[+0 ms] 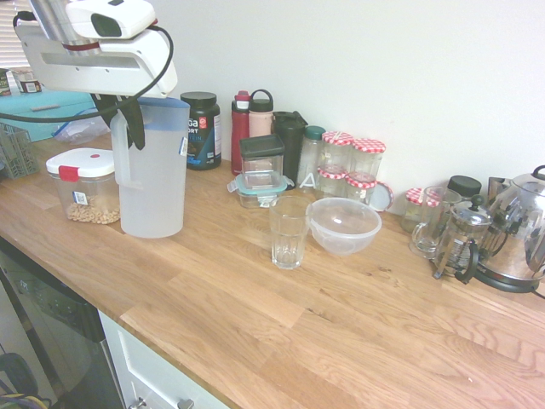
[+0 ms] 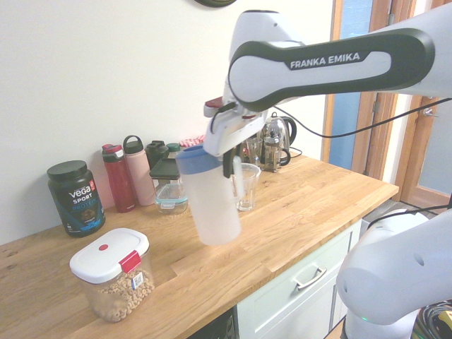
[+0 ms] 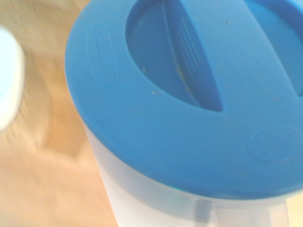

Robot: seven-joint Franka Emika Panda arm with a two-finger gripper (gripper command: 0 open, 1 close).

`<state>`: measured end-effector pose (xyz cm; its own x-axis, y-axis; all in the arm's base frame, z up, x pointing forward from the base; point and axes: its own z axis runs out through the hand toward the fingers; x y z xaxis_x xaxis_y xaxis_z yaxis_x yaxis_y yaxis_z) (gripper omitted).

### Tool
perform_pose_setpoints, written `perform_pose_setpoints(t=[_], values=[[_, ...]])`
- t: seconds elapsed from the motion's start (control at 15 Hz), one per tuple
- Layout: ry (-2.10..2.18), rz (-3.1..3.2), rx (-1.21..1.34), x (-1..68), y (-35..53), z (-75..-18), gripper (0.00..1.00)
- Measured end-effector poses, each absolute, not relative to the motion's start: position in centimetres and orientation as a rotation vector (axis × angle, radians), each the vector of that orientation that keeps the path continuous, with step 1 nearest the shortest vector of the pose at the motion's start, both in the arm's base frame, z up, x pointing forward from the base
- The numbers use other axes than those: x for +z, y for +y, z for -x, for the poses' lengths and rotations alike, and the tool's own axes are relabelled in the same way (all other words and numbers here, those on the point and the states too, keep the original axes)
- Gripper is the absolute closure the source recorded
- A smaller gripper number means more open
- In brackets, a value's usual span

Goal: Pour me some water

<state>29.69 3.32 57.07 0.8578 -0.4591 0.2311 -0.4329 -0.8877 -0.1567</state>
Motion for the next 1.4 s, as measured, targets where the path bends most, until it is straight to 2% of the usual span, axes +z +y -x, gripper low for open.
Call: perform_pose_setpoints(t=[0.2, 0.6, 1.07, 1.4], values=[[0.571, 2.952, -0.253, 56.7, -2.8, -28.1, 1.00], [0.328, 2.846, -0.163, 54.3, -18.2, -27.7, 1.00], [-0.109, 2.939, -0.076, 54.1, -29.7, -34.5, 1.00], [-0.339, 3.053, -0.024, 56.4, -30.3, -40.4, 1.00]])
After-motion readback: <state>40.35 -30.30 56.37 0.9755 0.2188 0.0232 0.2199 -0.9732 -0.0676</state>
